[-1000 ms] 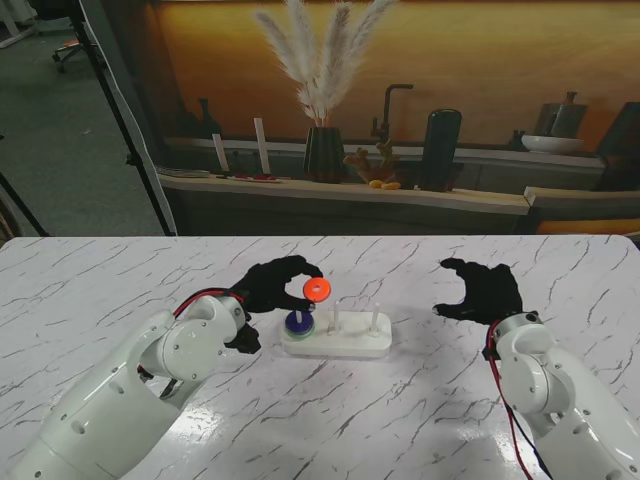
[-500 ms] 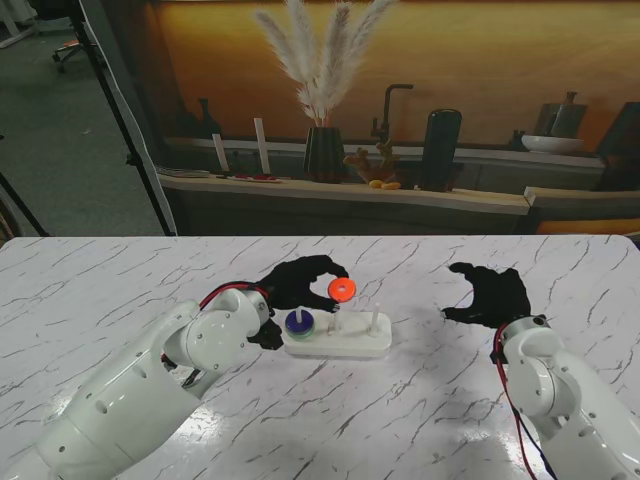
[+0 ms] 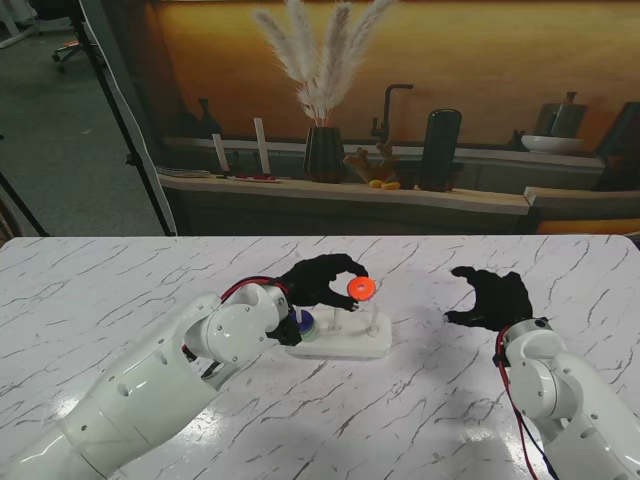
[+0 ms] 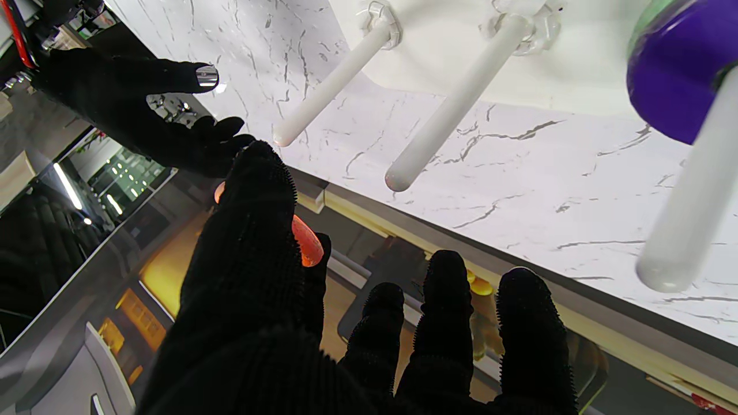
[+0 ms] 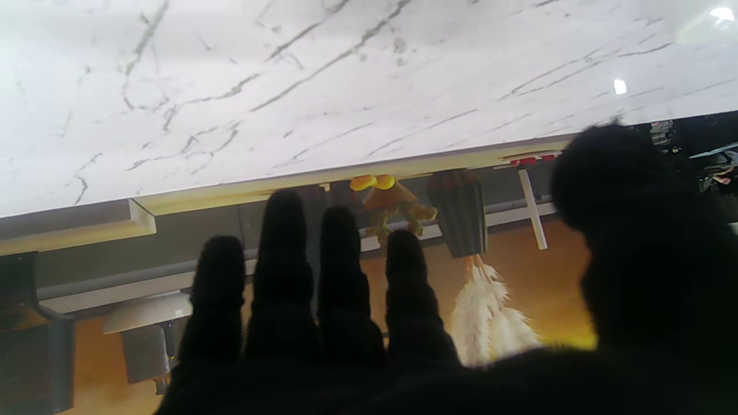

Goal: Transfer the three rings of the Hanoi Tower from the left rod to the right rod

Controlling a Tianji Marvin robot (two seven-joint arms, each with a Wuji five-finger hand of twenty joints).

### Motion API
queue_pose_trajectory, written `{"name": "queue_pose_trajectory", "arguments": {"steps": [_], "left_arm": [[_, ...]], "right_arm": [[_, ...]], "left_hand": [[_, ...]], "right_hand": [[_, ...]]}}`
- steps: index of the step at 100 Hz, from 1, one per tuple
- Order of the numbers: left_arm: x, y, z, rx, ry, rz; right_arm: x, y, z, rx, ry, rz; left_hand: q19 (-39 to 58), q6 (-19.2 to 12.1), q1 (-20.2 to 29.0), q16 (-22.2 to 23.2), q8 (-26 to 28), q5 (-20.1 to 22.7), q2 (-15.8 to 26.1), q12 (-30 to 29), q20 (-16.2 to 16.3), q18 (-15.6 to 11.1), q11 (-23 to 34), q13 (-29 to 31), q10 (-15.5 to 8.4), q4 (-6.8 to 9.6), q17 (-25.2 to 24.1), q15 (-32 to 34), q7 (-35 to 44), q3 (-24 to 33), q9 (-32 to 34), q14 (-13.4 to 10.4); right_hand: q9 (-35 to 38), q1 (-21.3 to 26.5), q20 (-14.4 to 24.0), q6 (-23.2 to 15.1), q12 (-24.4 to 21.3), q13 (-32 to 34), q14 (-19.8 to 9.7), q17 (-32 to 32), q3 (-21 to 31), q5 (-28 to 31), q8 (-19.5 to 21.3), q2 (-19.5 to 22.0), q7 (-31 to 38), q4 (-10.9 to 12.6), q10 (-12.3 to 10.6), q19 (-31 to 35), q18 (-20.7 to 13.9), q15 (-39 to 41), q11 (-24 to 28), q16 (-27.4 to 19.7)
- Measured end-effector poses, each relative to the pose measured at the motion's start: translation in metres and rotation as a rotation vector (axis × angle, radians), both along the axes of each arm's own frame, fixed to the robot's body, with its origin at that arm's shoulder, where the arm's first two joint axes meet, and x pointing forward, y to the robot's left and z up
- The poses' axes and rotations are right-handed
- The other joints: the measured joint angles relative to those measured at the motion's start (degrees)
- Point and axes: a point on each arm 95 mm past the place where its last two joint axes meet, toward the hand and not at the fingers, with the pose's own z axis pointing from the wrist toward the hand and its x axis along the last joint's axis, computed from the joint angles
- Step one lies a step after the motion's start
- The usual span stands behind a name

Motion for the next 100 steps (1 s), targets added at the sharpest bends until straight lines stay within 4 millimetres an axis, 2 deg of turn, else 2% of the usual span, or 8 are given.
{"name": "queue_pose_trajectory", "arguments": {"steps": [37,67,100], "left_arm": [[0.003,-0.006,-0.007,-0.002,0.020,-0.001],[0.004,-0.012,-0.013,-0.004,0.038,-0.009],[0.006,-0.019,-0.017,0.003,0.055,-0.024]], "right_arm": [[0.002,-0.002,0.000,-0.010,-0.013,0.009],[0.003,-0.006,-0.001,-0.057,-0.017,0.026],[0.003,-0.011,-0.002,-0.062,-0.011,0.018]], "left_hand": [[-0.58,0.00,0.00,0.00,0.18,0.00,0.00,0.00,-0.13,0.00,-0.01,0.00,0.00,0.00,-0.04,-0.01,0.00,0.00,-0.01,0.00],[-2.13,0.00,0.00,-0.31,0.19,0.01,0.00,-0.08,-0.85,0.00,-0.92,-1.00,0.00,0.00,-1.52,-2.29,0.00,0.00,-0.22,0.00],[-2.66,0.00,0.00,-0.67,0.19,0.01,0.02,-0.11,-0.88,0.00,-0.94,-1.57,-0.01,0.00,-1.56,-2.83,-0.01,0.00,-0.22,0.00]], "right_hand": [[0.00,0.52,-0.05,0.00,0.00,0.01,0.00,0.00,0.04,0.52,0.00,-0.16,0.27,0.00,0.00,0.00,0.00,0.00,0.03,0.00],[0.61,1.43,-0.09,0.00,-0.02,0.09,0.00,0.00,4.32,0.52,0.01,-2.60,1.58,0.00,-0.92,0.00,0.00,0.00,0.64,0.00],[0.61,1.43,-0.68,0.00,-0.02,0.09,0.00,0.00,4.62,0.53,0.02,-2.94,2.08,0.00,-0.94,-0.04,0.00,0.00,0.64,-0.01]]}}
